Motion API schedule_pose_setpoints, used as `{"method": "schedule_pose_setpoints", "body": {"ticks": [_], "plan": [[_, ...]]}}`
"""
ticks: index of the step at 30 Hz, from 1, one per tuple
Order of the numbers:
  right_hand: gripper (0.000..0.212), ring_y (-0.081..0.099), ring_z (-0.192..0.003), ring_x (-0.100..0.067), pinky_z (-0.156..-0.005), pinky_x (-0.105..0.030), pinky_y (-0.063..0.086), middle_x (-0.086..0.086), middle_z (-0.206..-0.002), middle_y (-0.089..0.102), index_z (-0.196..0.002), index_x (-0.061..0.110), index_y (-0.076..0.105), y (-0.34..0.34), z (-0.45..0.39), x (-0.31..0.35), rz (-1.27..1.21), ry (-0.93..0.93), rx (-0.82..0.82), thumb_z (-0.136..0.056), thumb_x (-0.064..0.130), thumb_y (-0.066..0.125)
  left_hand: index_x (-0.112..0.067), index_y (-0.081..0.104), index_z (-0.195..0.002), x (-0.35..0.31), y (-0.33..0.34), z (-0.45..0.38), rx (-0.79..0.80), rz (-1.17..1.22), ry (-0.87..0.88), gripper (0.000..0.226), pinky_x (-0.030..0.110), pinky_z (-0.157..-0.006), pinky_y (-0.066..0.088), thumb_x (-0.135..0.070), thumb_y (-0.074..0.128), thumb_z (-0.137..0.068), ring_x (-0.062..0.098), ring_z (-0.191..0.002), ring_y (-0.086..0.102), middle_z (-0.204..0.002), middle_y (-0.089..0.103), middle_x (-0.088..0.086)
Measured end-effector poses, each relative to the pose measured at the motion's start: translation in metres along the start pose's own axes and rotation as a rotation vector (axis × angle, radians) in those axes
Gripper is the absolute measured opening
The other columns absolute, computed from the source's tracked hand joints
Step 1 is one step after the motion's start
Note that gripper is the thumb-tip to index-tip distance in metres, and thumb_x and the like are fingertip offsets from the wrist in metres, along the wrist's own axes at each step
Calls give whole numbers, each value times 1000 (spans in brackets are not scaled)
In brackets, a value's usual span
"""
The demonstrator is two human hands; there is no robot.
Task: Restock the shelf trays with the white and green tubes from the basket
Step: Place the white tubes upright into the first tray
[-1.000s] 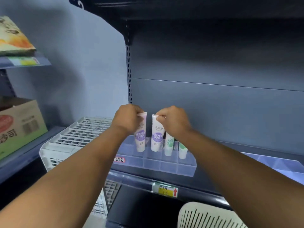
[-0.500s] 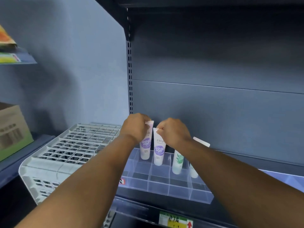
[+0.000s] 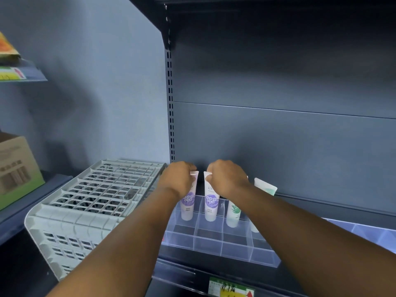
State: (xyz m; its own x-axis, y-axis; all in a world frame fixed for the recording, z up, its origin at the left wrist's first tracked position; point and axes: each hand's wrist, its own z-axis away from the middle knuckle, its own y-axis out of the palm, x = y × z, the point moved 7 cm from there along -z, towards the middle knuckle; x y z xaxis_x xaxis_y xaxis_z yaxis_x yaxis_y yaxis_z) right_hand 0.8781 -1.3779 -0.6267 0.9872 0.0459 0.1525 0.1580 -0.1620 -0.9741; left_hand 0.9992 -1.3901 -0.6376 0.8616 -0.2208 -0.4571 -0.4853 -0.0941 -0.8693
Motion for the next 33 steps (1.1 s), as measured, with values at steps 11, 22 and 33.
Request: {"method": "schedule_pose_setpoints", "body": {"ticks": [11,22,33], "plan": [[47,41,-129,-24,-107,-35,31,-4,-138,49,-133,14,44,-27,76,-3,13,-114,-1,-94,40,49,-13,25,-150,-41,-15,69,7,-215,182,63,28,-116,20,-30,52,-95,21,-143,25,-155,30,4],[66,25,-144,-23,-118,-36,20,-6,-157,27,-150,13,23,-17,222,-67,-56,6,120,-96,42,47,-12,19,-151,-99,34,191,127,-153,251,68,28,-119,19,-31,52,-96,20,-145,22,-158,24,5],[65,21,-146,-21,-119,-35,16,-6,-158,24,-150,12,22,24,318,-139,-40,127,214,-97,42,44,-11,17,-152,-136,126,277,286,-170,318,68,28,-120,17,-33,50,-97,19,-146,19,-158,23,5]]}}
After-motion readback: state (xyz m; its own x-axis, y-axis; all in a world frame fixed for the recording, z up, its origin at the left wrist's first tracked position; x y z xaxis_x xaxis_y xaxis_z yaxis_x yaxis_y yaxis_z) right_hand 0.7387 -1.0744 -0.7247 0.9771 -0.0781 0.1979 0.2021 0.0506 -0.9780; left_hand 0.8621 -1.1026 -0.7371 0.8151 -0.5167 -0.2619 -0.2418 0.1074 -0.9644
